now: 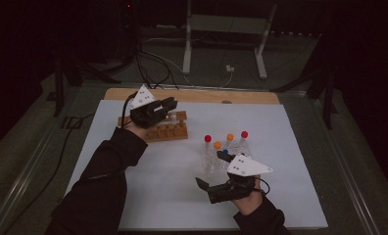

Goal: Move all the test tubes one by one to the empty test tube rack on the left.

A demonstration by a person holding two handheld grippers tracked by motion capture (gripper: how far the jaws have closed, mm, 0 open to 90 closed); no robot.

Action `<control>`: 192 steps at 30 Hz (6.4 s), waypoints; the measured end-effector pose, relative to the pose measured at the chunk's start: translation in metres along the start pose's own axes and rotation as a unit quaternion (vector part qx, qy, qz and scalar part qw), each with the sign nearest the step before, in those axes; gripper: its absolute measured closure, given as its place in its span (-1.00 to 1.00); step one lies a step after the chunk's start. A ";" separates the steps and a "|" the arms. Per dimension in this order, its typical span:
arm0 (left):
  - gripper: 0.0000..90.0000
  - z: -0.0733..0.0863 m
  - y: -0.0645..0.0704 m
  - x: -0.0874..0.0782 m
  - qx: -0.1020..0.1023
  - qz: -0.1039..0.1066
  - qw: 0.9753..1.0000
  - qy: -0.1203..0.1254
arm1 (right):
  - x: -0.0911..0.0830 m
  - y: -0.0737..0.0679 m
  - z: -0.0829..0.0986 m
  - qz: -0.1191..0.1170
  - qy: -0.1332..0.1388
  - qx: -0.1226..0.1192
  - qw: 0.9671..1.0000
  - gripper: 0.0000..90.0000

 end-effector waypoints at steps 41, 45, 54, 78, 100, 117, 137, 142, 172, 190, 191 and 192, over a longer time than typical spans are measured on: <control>0.73 0.068 -0.022 0.055 -0.058 -0.063 0.995 -0.042 | -0.003 0.000 0.001 -0.010 -0.002 0.002 1.000 -1.00; 0.73 0.072 -0.020 0.058 -0.047 -0.066 0.995 -0.049 | -0.003 0.001 0.001 -0.010 -0.002 0.003 1.000 -1.00; 0.72 0.074 -0.017 0.060 -0.032 -0.071 0.996 -0.051 | -0.004 0.001 0.001 -0.010 -0.002 0.004 1.000 -1.00; -0.62 0.047 -0.007 0.029 -0.053 -0.017 0.996 -0.072 | -0.015 0.018 -0.005 0.017 0.017 0.013 1.000 -1.00; -0.96 0.051 0.052 -0.062 -0.030 0.103 0.991 -0.081 | -0.011 0.042 0.011 0.070 -0.004 0.026 0.997 -1.00; -0.96 0.089 0.091 -0.090 -0.013 0.131 0.987 -0.089 | -0.008 0.072 0.044 0.131 -0.067 0.075 0.986 -0.43; -0.96 0.091 0.095 -0.090 -0.007 0.138 0.986 -0.090 | 0.006 0.078 0.051 0.129 -0.170 0.094 0.972 0.39; -0.96 0.091 0.093 -0.089 -0.011 0.136 0.987 -0.090 | 0.009 0.080 0.052 0.134 -0.172 0.101 0.971 0.49; -0.96 0.093 0.093 -0.088 -0.010 0.142 0.985 -0.096 | 0.002 0.077 0.035 0.151 -0.135 0.073 0.977 0.71; -0.96 0.088 0.096 -0.090 -0.008 0.153 0.984 -0.095 | -0.017 0.050 0.003 0.134 -0.086 0.033 0.987 0.71; -0.96 0.088 0.096 -0.090 -0.008 0.155 0.983 -0.094 | -0.017 0.047 0.002 0.129 -0.084 0.032 0.988 0.71; -0.96 0.088 0.096 -0.090 -0.009 0.157 0.983 -0.094 | -0.016 0.044 0.001 0.124 -0.082 0.030 0.988 0.71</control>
Point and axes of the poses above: each handheld gripper's, and its own axes: x roughly forward along the jaws, z roughly out of its underside, y roughly to its right, the point moved 4 cm from there along x, roughly forward along the jaws, and after that the axes turned 3 degrees about -z, right-handed, at the moved point
